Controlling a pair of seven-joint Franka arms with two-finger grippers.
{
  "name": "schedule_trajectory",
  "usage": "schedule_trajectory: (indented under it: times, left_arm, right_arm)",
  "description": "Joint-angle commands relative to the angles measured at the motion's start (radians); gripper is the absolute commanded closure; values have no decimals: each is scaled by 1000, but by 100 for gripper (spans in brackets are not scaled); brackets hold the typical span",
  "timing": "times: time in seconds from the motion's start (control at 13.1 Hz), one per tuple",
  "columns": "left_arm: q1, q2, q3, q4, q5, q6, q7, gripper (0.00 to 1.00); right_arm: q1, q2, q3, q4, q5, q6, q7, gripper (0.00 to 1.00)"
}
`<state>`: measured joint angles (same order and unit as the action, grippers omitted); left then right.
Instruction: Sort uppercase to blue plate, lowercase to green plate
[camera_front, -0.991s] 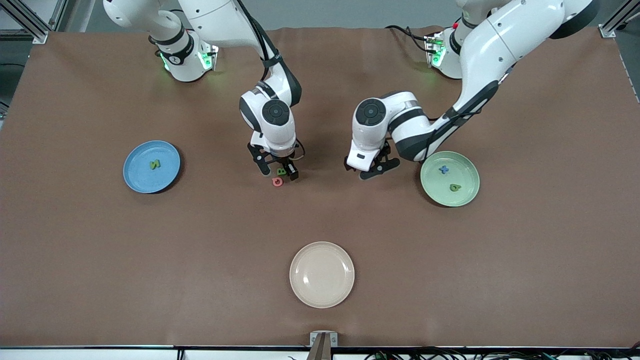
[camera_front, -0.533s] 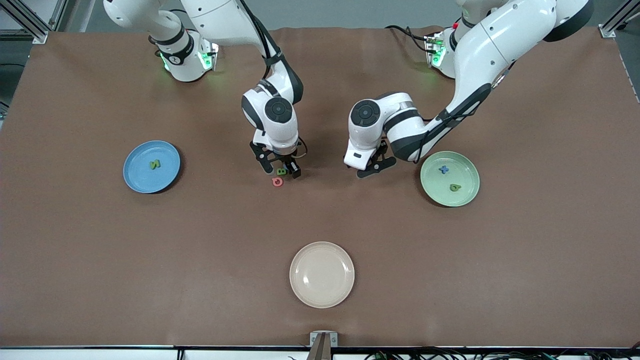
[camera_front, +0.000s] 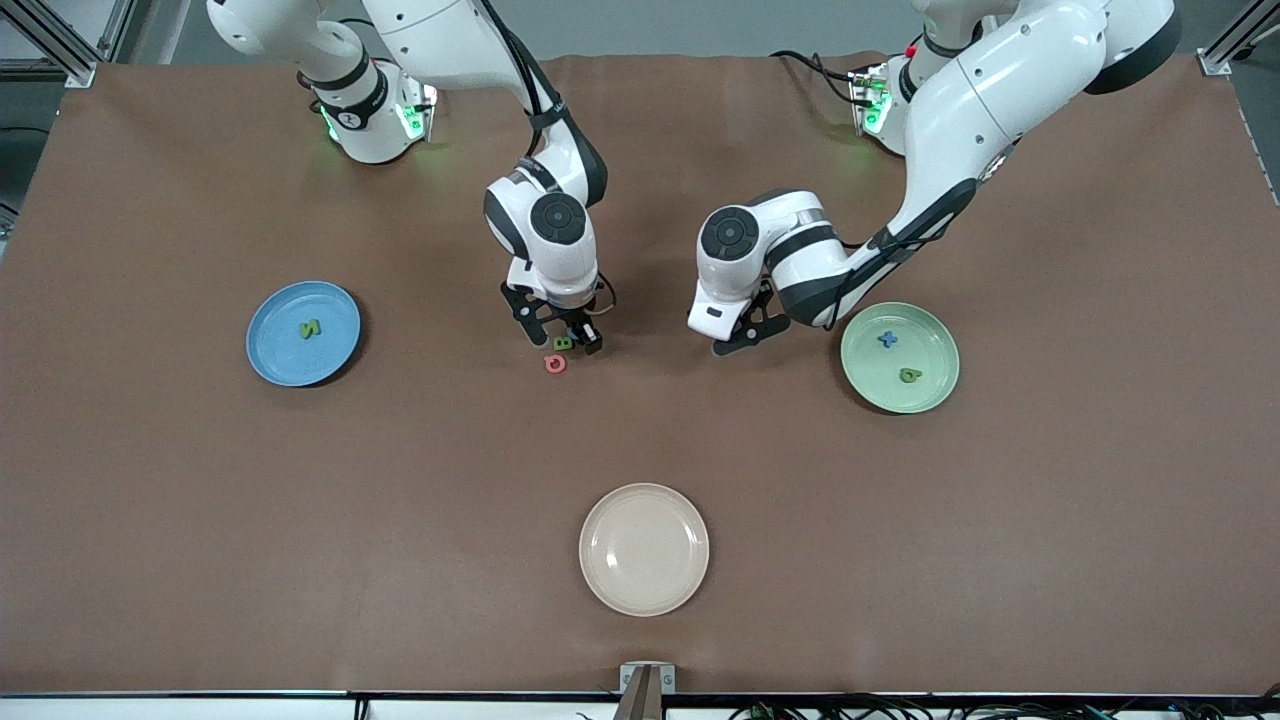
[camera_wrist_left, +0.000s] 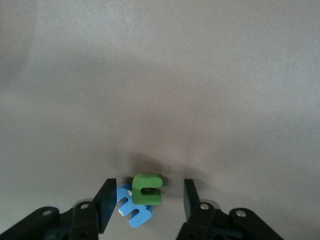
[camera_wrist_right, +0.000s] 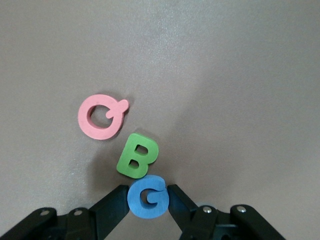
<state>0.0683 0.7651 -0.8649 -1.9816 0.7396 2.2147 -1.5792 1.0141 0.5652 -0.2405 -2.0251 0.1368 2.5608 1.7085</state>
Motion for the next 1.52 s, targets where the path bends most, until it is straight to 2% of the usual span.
schedule_trajectory:
  times: [0.0, 0.23, 0.46, 0.61, 0.76, 0.91, 1.14, 1.3, 1.45]
  left_arm:
    - [-1, 0, -2, -8, -12, -9, -2, 43]
    - [1, -1, -2, -5, -12, -9, -2, 58]
    - [2, -1, -2, -5, -12, -9, -2, 74]
    - [11, -7, -3, -3, -14, -9, -4, 77]
    - [24, -19, -5, 1, -14, -10, -1, 78]
    - [48, -42, -11, 3, -17, -12, 4, 79]
    - [184, -47, -133, 3, -20, -56, 24, 79]
    - [308, -46, -231, 1, -20, -128, 82, 79]
    - [410, -46, -299, -5, -20, -193, 152, 79]
  right_arm:
    - [-3, -4, -2, -11, 0, -7, -15, 98]
    - [-14, -36, -5, -11, 0, -25, -39, 100]
    - [-49, -106, -5, -11, 1, -143, -110, 100]
    - [-74, -161, -6, -27, -2, -215, -182, 100]
    - [-115, -264, -19, -130, -11, -214, -306, 100]
    - [-156, -377, -60, -246, -46, -212, -436, 100]
    - [-299, -471, -79, -352, -110, -217, -599, 100]
    - [-423, -496, -79, -398, -158, -217, -726, 100]
    - [-563, -508, -77, -426, -160, -206, -882, 100]
